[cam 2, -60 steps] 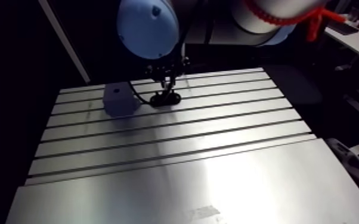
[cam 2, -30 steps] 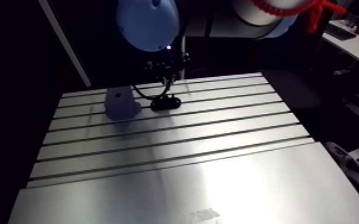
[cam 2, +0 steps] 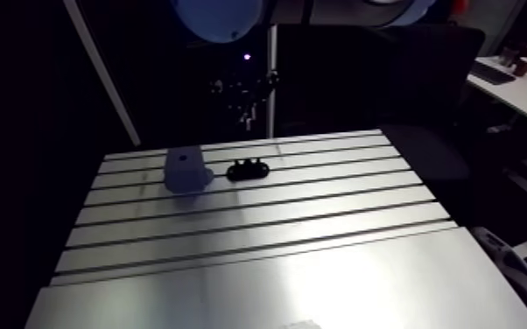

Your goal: Pick up the M10 bolt and insert it into the hex recess until seated.

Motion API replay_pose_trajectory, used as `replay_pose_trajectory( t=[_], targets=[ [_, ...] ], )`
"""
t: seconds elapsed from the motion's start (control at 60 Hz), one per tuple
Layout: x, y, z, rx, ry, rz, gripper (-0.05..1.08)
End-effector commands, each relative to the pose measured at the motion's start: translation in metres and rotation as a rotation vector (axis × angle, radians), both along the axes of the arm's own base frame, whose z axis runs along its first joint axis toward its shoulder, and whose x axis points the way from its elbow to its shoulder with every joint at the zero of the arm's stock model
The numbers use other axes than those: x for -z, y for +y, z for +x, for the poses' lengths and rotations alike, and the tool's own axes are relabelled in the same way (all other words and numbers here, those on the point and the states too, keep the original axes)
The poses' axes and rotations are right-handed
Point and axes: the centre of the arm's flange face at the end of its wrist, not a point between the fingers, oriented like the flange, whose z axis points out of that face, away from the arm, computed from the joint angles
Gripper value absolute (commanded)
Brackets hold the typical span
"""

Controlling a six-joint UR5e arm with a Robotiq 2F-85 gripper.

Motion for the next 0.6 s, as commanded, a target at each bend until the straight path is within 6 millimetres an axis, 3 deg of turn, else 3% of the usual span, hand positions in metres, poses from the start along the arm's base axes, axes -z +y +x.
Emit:
replay_pose_trajectory(
  t=[0.017,0.217,0.467,0.6],
  targets=[
    [-0.029,-0.015,0.002,-0.011,-0.009,-0.004,0.74],
    [-0.058,-0.030,0.001,0.067,-0.049,-0.025,0.76],
    [-0.076,-0.037,0.000,0.183,-0.092,-0.040,0.76],
    [-0.085,-0.052,-0.002,0.250,-0.125,-0.048,0.76]
  ],
)
